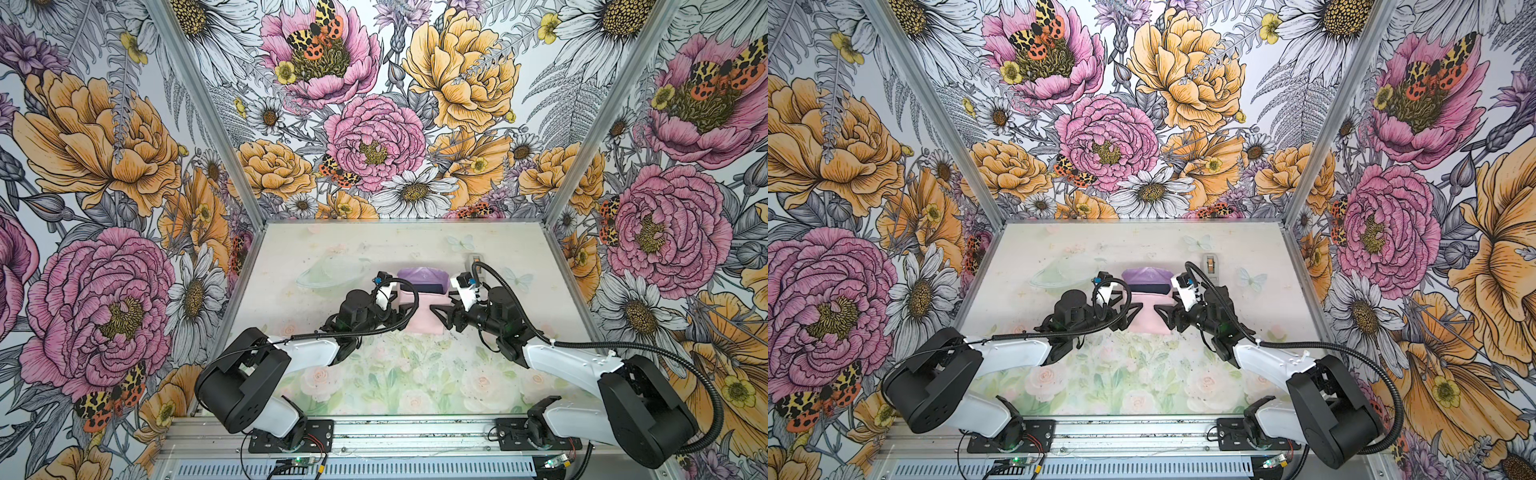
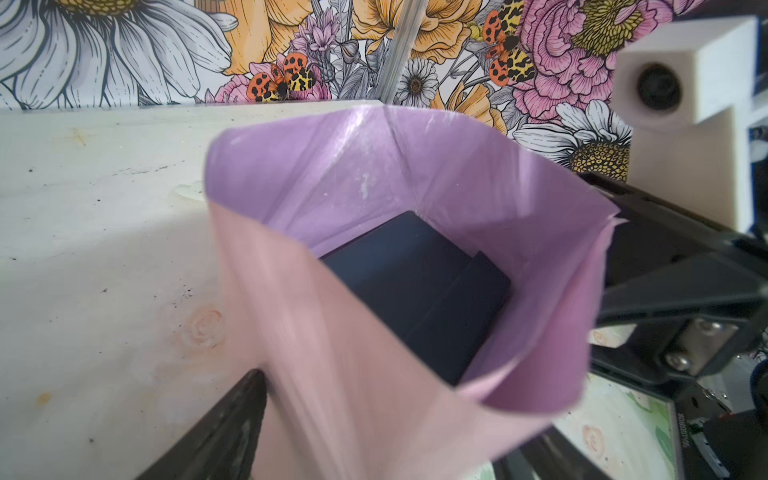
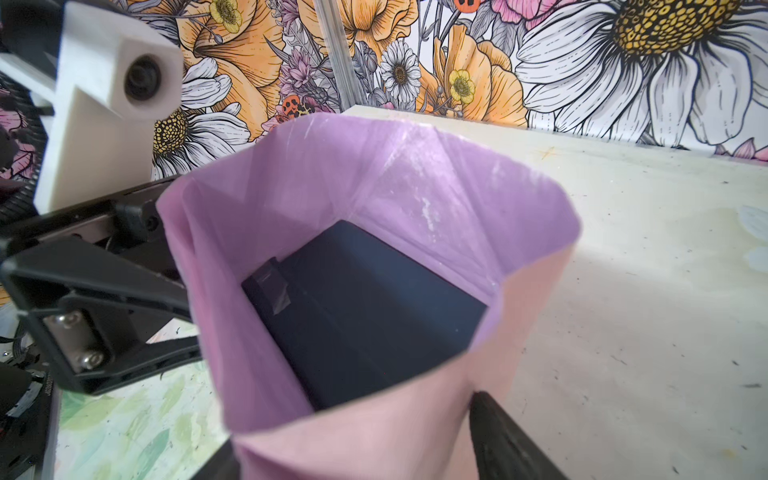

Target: Wrap the gift box in paper

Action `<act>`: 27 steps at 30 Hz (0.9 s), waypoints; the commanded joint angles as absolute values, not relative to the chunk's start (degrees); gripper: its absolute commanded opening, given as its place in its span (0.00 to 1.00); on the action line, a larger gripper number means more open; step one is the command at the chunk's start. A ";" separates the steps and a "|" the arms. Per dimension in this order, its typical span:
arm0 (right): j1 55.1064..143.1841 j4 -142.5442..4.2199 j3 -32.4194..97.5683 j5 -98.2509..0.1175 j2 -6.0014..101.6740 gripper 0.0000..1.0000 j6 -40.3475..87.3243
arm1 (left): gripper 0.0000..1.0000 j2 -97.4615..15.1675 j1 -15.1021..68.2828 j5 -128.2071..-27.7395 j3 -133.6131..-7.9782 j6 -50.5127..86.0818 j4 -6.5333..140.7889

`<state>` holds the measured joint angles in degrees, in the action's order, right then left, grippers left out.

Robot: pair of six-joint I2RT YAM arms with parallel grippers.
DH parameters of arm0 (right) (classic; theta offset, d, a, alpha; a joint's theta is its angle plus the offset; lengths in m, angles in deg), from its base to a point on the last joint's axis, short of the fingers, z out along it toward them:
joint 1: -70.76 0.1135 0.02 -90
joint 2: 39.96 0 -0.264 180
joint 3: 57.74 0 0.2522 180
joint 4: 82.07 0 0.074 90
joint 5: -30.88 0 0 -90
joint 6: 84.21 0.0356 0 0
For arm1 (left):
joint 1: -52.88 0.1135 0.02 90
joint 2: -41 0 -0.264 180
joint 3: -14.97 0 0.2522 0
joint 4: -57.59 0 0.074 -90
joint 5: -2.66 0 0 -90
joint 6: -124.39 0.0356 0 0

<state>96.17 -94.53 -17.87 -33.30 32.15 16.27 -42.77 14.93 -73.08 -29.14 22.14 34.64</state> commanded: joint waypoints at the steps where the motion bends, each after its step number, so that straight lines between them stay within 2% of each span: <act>1: 95.79 -97.16 -17.37 -32.80 29.79 0.74 18.85 | 0.82 -40.66 15.43 -72.84 -29.07 21.26 33.28; 14: 95.64 -101.98 -16.48 -34.69 36.09 0.73 22.05 | 0.79 -47.63 15.87 -72.44 -29.25 17.05 25.02; 27: 95.64 -102.50 -16.64 -37.76 37.76 0.73 24.13 | 0.80 -47.20 16.13 -74.38 -29.26 16.19 25.70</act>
